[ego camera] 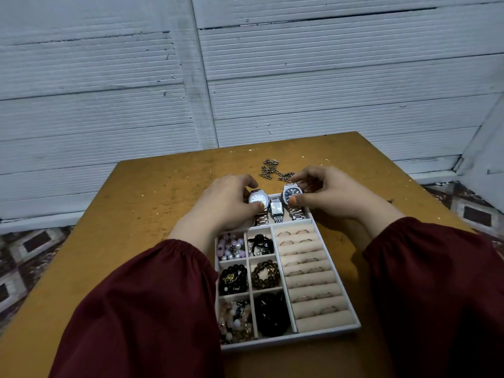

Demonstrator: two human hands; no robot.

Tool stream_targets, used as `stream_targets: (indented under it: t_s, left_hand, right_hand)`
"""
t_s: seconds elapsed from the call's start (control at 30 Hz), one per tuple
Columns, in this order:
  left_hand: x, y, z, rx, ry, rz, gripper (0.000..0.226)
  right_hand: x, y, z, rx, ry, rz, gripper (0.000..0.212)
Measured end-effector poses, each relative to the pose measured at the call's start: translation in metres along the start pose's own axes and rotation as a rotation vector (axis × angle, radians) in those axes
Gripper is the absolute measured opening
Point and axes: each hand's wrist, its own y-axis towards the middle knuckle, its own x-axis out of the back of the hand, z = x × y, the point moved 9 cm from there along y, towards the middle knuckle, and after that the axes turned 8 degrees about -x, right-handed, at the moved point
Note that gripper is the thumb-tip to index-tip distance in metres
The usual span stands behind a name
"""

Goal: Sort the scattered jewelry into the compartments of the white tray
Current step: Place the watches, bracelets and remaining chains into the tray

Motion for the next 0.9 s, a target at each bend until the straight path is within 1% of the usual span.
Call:
stream_targets:
  t_s: [0.1, 0.27, 0.33, 0.43, 0.47, 0.53, 0.6, 0.67, 0.8, 0.9]
  left_hand:
    - [0.002, 0.0, -0.001, -0.001, 0.005, -0.011, 0.038]
    - [0.006, 0.0, 0.001, -0.003, 0.005, -0.075, 0.031]
    - [0.013, -0.004, 0.004, -0.009, 0.007, -0.166, 0.029]
    - [0.029, -0.017, 0.013, 0.013, 0.09, -0.366, 0.029]
    - [0.031, -0.022, 0.019, 0.037, 0.115, -0.41, 0.029]
    - [0.031, -0.029, 0.032, 0.084, 0.152, -0.448, 0.031]
    - [0.028, -0.033, 0.049, 0.121, 0.166, -0.447, 0.031]
    - [0.024, -0.034, 0.067, 0.155, 0.183, -0.409, 0.033]
    - [0.006, -0.034, 0.093, 0.244, 0.203, -0.237, 0.04]
    - [-0.003, -0.032, 0.101, 0.296, 0.209, -0.18, 0.045]
  right_hand:
    - [0.004, 0.002, -0.002, -0.007, 0.033, -0.043, 0.03]
    - [0.005, 0.001, -0.001, -0.006, 0.027, -0.079, 0.027]
    - [0.007, -0.001, 0.002, 0.02, 0.036, -0.121, 0.022]
    - [0.013, -0.004, 0.012, 0.07, 0.037, -0.234, 0.014]
    - [0.014, -0.004, 0.016, 0.087, 0.029, -0.264, 0.012]
    - [0.011, -0.002, 0.026, 0.112, 0.0, -0.287, 0.012]
    - [0.009, 0.003, 0.036, 0.126, -0.04, -0.302, 0.012]
    - [0.009, 0.013, 0.04, 0.118, -0.078, -0.323, 0.013]
    - [0.009, 0.037, 0.035, 0.023, -0.166, -0.352, 0.019]
    - [0.007, 0.052, 0.029, -0.062, -0.321, -0.318, 0.012]
